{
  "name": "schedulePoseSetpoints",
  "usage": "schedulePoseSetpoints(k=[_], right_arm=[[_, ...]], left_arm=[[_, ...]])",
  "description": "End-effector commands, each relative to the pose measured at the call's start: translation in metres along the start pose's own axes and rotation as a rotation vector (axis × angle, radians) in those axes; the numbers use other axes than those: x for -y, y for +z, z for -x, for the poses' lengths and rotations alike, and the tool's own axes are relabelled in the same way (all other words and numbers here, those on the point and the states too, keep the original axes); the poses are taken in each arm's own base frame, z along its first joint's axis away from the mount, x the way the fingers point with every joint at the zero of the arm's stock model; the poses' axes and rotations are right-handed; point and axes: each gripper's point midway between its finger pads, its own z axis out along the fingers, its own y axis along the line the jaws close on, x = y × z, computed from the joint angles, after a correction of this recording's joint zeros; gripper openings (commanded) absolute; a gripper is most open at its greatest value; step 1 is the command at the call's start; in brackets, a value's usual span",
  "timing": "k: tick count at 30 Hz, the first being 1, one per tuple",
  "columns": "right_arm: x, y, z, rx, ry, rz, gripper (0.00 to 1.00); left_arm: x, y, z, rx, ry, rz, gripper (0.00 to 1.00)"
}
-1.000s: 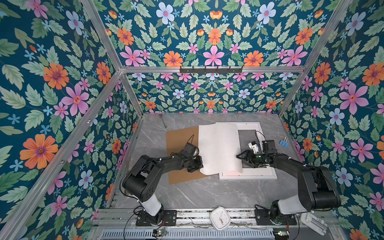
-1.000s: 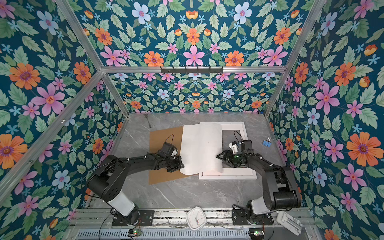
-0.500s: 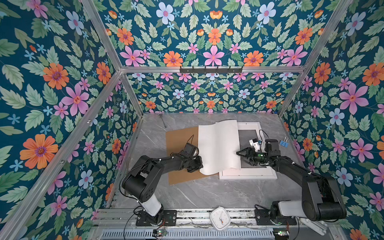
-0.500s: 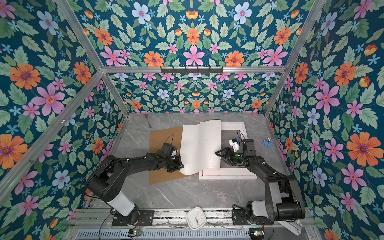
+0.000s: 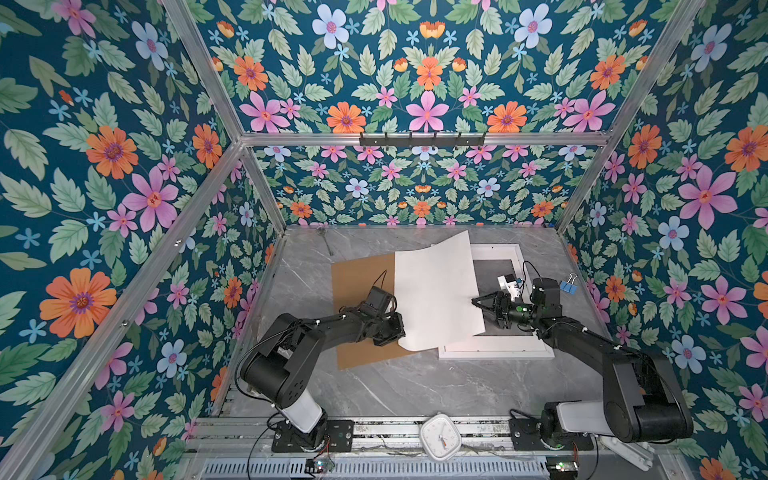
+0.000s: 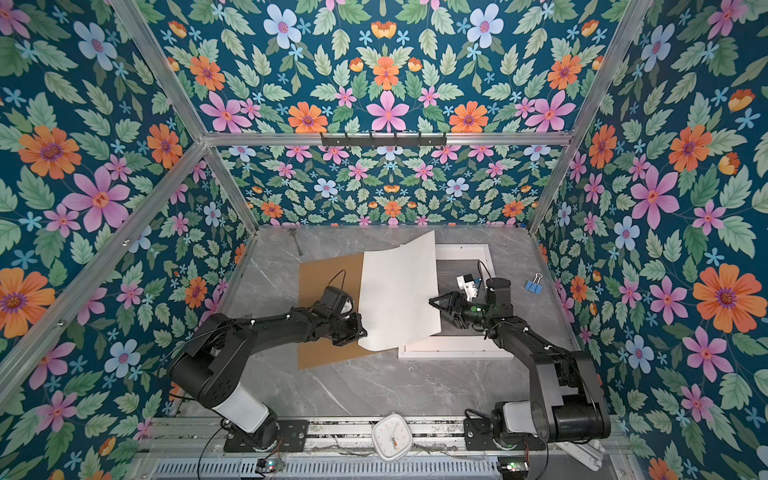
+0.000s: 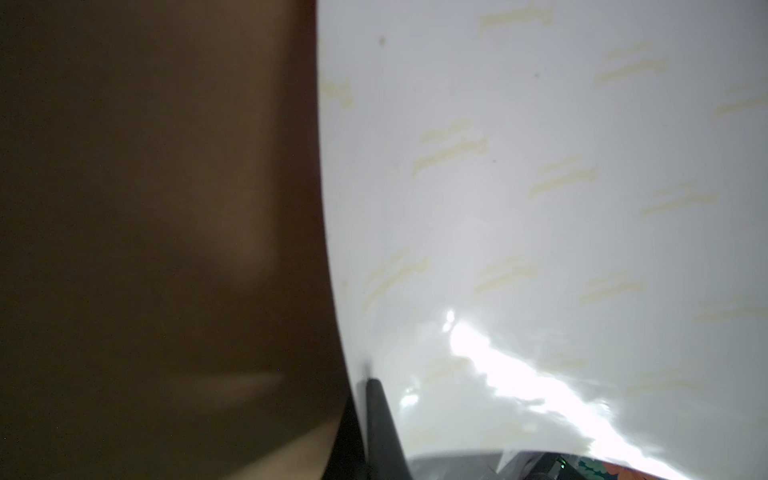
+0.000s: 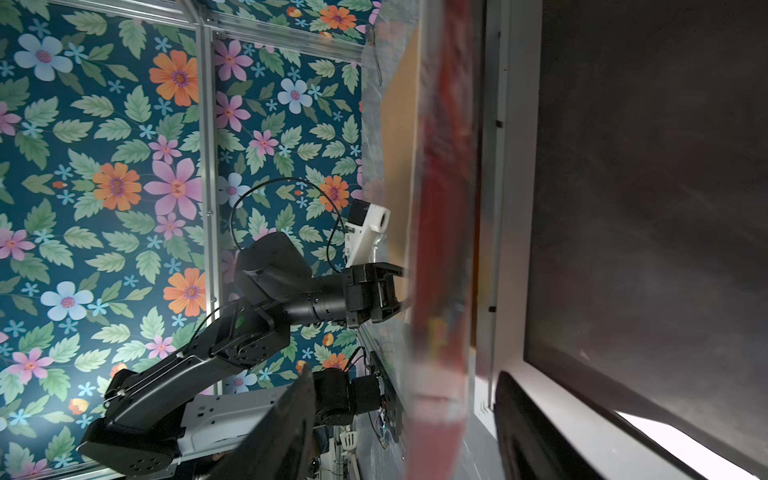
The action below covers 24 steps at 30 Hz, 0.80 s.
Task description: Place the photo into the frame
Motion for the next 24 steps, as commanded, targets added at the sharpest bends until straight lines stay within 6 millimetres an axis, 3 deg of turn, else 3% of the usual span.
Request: schedulePoseSetpoints(k=[1, 7, 14, 18, 24], right_arm=[[-0.018, -0.001, 0.003, -0.004, -0.054, 0.062, 0.67], [-0.010, -0.001, 0.002, -0.005, -0.042, 0.009, 0.63], [0.017, -0.002, 0.001, 0.008, 0.017, -0.122, 0.54], [0.024, -0.001, 0.001, 0.003, 0.030, -0.147, 0.40], [0.028, -0.005, 0.005, 0.015, 0.049, -0.206, 0.08]], left_arm=[[-0.003, -0.001, -0.002, -0.002, 0.011, 0.011, 0.00], [-0.001, -0.002, -0.001, 0.000, 0.013, 0.008, 0.00], [0.003, -0.005, 0.001, 0.009, 0.018, -0.003, 0.00], [0.009, -0.007, 0.003, 0.011, 0.023, -0.023, 0.00], [0.034, -0.014, 0.004, 0.023, 0.041, -0.081, 0.00]])
